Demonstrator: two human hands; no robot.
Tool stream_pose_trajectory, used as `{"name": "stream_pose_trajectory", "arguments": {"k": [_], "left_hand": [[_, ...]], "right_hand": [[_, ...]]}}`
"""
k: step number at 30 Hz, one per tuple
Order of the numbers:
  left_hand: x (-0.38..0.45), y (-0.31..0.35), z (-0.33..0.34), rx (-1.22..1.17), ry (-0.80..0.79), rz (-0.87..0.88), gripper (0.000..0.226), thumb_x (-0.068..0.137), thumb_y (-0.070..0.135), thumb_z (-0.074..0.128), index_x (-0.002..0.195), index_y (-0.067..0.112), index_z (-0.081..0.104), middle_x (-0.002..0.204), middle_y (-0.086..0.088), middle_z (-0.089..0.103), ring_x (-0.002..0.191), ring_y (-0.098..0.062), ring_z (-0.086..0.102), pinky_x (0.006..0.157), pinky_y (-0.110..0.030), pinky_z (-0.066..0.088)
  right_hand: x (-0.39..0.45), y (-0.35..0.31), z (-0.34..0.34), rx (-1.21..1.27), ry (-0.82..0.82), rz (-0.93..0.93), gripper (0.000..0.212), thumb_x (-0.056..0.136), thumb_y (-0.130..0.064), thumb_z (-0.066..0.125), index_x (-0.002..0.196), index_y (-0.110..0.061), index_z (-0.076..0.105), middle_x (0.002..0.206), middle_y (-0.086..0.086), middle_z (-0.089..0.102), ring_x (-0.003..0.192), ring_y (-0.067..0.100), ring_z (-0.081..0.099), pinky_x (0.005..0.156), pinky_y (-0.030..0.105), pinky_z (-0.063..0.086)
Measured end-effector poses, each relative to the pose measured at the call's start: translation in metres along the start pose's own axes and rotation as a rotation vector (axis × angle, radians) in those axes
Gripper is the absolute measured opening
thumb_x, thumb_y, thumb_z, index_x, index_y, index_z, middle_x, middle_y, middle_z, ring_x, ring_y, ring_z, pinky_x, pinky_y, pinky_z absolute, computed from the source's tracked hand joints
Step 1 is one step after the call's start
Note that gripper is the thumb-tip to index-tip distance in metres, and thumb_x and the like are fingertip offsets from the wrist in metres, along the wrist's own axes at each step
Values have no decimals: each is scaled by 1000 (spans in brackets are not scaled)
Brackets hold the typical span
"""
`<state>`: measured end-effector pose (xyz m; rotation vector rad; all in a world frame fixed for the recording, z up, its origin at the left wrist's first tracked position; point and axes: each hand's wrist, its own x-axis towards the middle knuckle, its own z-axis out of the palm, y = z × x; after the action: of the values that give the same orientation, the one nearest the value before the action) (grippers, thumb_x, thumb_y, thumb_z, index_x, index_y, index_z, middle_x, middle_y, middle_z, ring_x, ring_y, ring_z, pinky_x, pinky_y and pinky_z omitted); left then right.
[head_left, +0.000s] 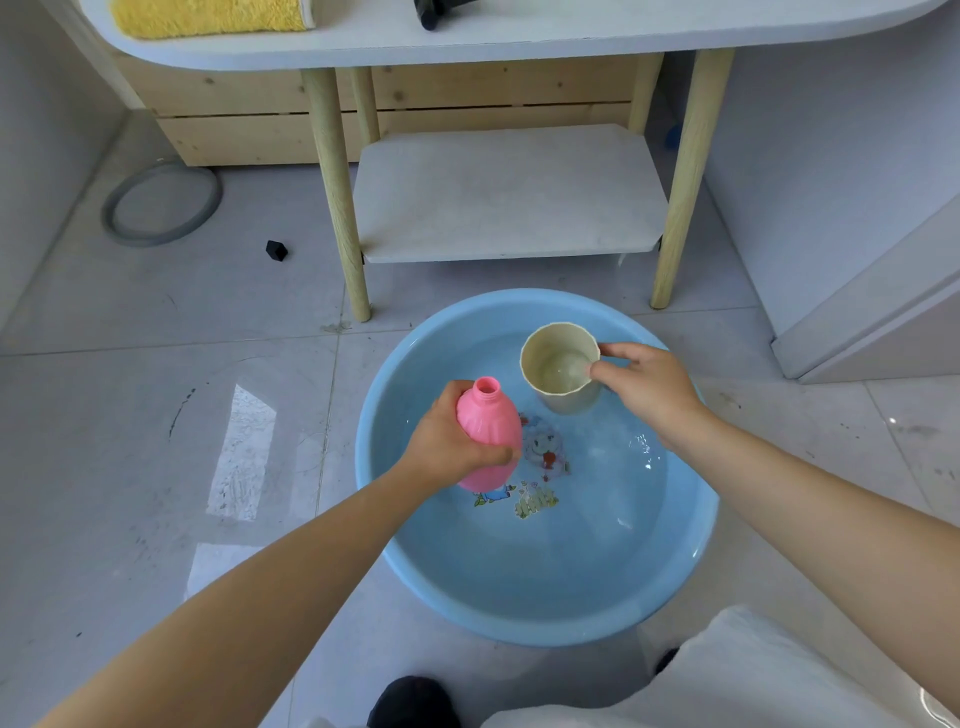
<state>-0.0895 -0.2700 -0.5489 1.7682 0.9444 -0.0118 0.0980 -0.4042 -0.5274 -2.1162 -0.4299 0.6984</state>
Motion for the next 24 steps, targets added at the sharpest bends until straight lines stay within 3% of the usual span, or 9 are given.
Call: {"name": "stream_pose_trajectory", "arguments": {"k": [4, 10, 13, 15, 18, 24], "left_hand": [[0, 2, 0, 3, -6, -2, 73, 63, 25, 85, 119, 37, 40, 108, 9, 54, 98, -18, 56, 70, -27, 48], [-3, 4, 3, 9, -19, 25, 72, 63, 23, 85, 118, 35, 41, 107, 9, 55, 96, -18, 56, 64, -23, 46], [-4, 5, 4, 32, -26, 41, 72, 62, 24, 85, 118, 35, 41, 106, 11, 54, 95, -17, 56, 66, -24, 45], [-4, 7, 4, 32, -28, 48, 73, 63, 24, 85, 120, 33, 42, 106, 11, 54, 95, -17, 55, 68, -25, 46], [-4, 7, 4, 42, -26, 50, 73, 63, 23, 85, 121, 32, 42, 107, 9, 54, 96, -18, 56, 71, -28, 47], [-4, 8, 5, 39, -34, 49, 72, 62, 25, 85, 118, 35, 41, 105, 12, 54, 96, -18, 56, 72, -28, 47]], "right_hand": [[-7, -15, -2, 32, 17, -102, 34, 82, -29, 68, 116, -29, 64, 56, -8, 38, 48, 5, 39, 51, 22, 29], [-20, -34, 2, -37, 47, -296, 37, 84, -23, 68, 120, -26, 63, 46, -34, 46, 49, -8, 48, 51, 11, 30], [-27, -41, 5, -112, 85, -418, 39, 81, -24, 70, 120, -26, 64, 46, -22, 47, 55, -8, 49, 56, 8, 30], [-30, -44, 8, -145, 122, -498, 43, 77, -28, 70, 120, -24, 65, 46, -16, 37, 54, 2, 47, 65, 21, 34], [-31, -44, 11, -177, 172, -599, 45, 73, -33, 66, 117, -20, 67, 52, -21, 35, 58, 3, 40, 80, 35, 40], [-32, -43, 13, -267, 245, -727, 45, 74, -34, 65, 117, -19, 67, 60, -27, 36, 71, 12, 44, 82, 28, 32]]}}
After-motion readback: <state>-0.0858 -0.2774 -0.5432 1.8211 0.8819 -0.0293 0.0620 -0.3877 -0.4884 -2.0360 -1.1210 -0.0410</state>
